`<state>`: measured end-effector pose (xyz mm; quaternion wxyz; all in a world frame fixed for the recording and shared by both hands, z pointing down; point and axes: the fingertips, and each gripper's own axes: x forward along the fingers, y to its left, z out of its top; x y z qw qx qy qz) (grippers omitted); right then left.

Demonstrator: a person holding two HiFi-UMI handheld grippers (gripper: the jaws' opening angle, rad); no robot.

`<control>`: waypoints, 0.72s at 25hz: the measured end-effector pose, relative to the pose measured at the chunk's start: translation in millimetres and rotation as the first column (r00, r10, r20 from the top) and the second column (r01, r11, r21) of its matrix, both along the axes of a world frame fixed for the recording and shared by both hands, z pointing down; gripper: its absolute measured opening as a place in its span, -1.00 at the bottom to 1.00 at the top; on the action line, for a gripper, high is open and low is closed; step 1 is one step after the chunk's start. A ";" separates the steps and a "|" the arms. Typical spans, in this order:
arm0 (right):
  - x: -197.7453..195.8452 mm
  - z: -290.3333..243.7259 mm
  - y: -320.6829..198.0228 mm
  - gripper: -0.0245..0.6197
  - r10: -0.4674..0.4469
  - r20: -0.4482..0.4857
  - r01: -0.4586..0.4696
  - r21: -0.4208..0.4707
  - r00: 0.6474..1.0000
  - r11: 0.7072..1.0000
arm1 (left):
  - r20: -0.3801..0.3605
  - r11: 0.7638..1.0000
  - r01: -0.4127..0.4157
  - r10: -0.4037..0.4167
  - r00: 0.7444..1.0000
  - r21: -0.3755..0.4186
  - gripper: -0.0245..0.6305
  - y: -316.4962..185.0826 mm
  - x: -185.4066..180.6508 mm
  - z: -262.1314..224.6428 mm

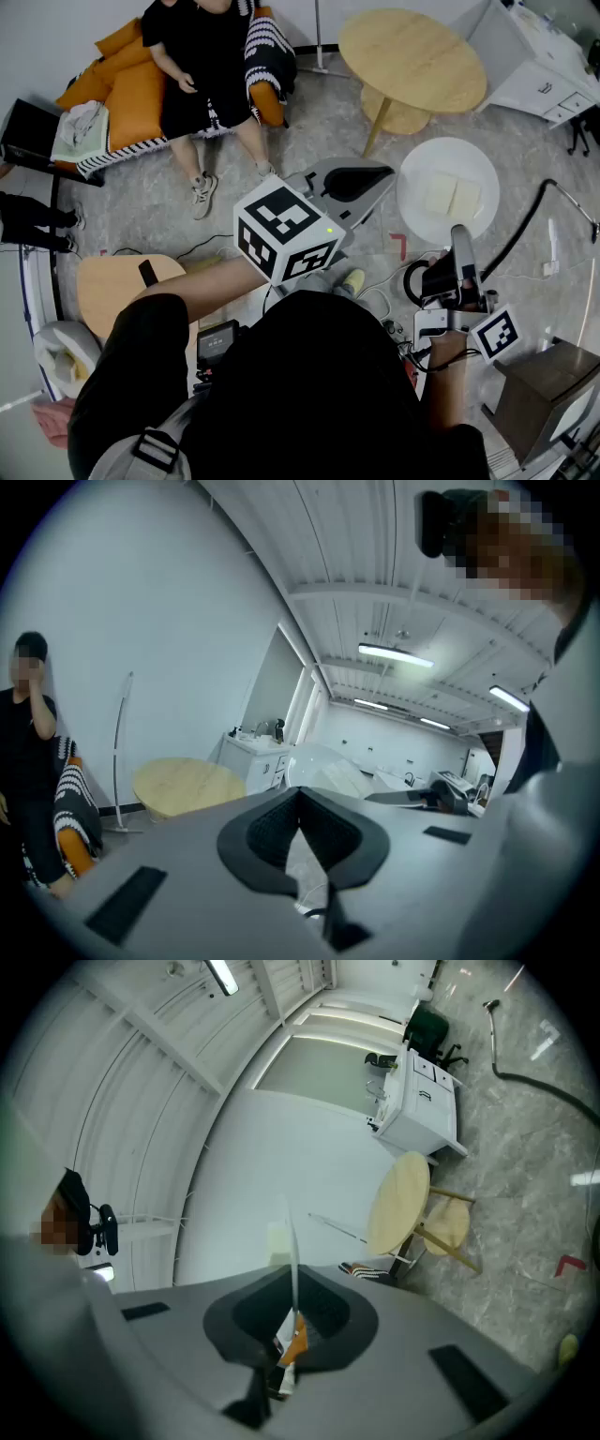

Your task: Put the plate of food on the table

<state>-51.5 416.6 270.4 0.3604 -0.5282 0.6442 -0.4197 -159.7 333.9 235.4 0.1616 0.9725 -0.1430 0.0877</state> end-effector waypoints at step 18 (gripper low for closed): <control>-15.8 -14.1 -3.2 -0.87 0.002 -0.018 -0.001 0.051 1.000 0.999 | -0.036 1.000 0.007 -0.007 0.999 0.014 -0.91 3.5 -15.3 -4.1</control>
